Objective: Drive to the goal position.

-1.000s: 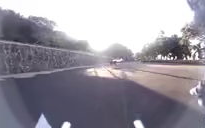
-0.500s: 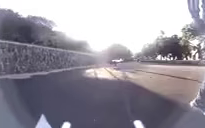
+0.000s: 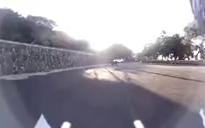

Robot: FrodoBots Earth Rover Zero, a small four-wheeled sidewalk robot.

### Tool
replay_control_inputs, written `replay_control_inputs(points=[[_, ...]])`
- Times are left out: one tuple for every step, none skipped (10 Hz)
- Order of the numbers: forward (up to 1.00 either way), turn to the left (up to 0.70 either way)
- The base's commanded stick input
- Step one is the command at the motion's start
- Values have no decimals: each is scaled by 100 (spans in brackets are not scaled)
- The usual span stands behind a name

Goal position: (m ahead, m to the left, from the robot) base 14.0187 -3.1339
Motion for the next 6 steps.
replay_control_inputs(points=[[50, 0], [50, 0], [50, 0], [50, 0], [50, -3], [50, -30]])
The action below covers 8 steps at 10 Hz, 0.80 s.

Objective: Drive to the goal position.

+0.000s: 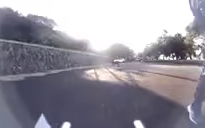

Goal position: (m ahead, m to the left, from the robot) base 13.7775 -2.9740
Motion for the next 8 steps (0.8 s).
replay_control_inputs(points=[[50, -50], [50, -50], [50, -50], [50, -50], [50, -33], [50, -3], [50, 0], [50, 0]])
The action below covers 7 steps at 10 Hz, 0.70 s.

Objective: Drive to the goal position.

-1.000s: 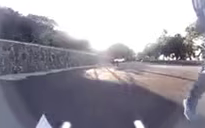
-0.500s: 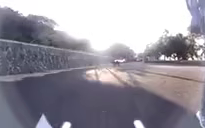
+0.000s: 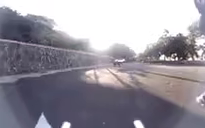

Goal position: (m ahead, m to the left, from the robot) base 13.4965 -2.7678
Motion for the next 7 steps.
replay_control_inputs(points=[[50, 0], [50, 0], [50, 0], [50, 0], [50, -12], [50, -46], [50, -50]])
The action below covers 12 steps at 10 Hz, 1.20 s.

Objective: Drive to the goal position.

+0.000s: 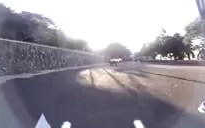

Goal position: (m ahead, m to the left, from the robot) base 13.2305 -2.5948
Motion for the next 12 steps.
replay_control_inputs(points=[[50, -50], [50, -33], [50, 0], [50, 0], [50, 0], [50, 0], [50, -5], [50, -10], [50, -31], [50, -50], [50, -50], [50, -39]])
